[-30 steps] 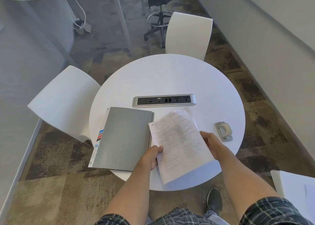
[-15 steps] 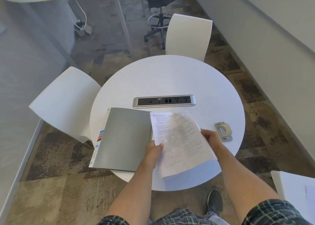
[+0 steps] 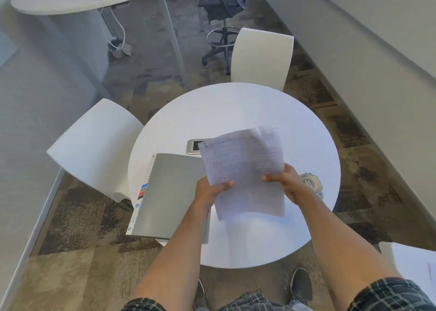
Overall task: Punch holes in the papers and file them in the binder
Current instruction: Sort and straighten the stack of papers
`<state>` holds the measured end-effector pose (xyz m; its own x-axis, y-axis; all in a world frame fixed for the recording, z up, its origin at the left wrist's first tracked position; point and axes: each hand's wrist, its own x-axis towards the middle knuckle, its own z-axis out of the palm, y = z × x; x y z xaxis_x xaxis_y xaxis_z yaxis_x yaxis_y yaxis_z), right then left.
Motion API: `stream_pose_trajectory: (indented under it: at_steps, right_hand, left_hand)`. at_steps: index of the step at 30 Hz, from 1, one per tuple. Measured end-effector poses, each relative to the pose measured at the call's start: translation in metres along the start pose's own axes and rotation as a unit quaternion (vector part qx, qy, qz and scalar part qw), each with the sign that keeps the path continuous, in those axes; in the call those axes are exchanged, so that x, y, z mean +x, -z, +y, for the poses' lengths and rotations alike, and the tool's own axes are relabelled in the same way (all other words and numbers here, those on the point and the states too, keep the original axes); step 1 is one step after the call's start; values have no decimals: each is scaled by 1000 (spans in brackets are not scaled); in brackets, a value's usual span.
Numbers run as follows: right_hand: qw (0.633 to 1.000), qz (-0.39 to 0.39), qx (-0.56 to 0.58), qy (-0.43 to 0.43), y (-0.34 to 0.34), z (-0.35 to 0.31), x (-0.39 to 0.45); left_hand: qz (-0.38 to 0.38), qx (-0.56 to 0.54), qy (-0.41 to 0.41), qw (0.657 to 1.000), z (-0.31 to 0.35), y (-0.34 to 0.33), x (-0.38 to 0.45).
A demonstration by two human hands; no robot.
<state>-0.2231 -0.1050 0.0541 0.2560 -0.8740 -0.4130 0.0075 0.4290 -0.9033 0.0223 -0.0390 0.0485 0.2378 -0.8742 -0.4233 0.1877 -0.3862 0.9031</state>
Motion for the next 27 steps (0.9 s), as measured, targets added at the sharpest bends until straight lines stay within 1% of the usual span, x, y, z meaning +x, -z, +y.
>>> stream_pose_trajectory:
  at_steps: [2, 4, 6, 8, 10, 15, 17, 21, 24, 27]
  right_hand:
    - [1000, 10, -21, 14, -2, -1, 0]
    - [999, 6, -33, 29, -3, -1, 0]
    - [999, -2, -30, 45, -2, 1, -2]
    - [998, 5, -19, 58, -1, 4, -4]
    - [998, 12, -19, 55, 0, 11, -6]
    - [999, 18, -50, -12, 3, 34, -11]
    - [999, 27, -46, -12, 2, 34, -12]
    - [999, 29, -32, -10, -1, 31, -10]
    - [999, 39, -28, -3, 1, 31, -10]
    - [998, 63, -11, 25, 3, 32, -11]
  left_hand:
    - [-29, 16, -9, 999, 10, 2, 2]
    - [-48, 59, -13, 997, 15, 3, 3]
    - [-48, 107, -27, 993, 15, 2, 4]
    - [-38, 125, -40, 991, 13, 1, 4]
    - [-32, 128, -37, 991, 6, 3, 3]
    - [-33, 125, -5, 992, -13, 4, -4]
    - [-33, 122, -5, 992, -16, 3, -3]
    - [-68, 104, -8, 992, -15, 1, -4]
    - [-71, 97, -5, 993, -15, 1, -6]
    - [-67, 92, -11, 993, -11, 0, -3]
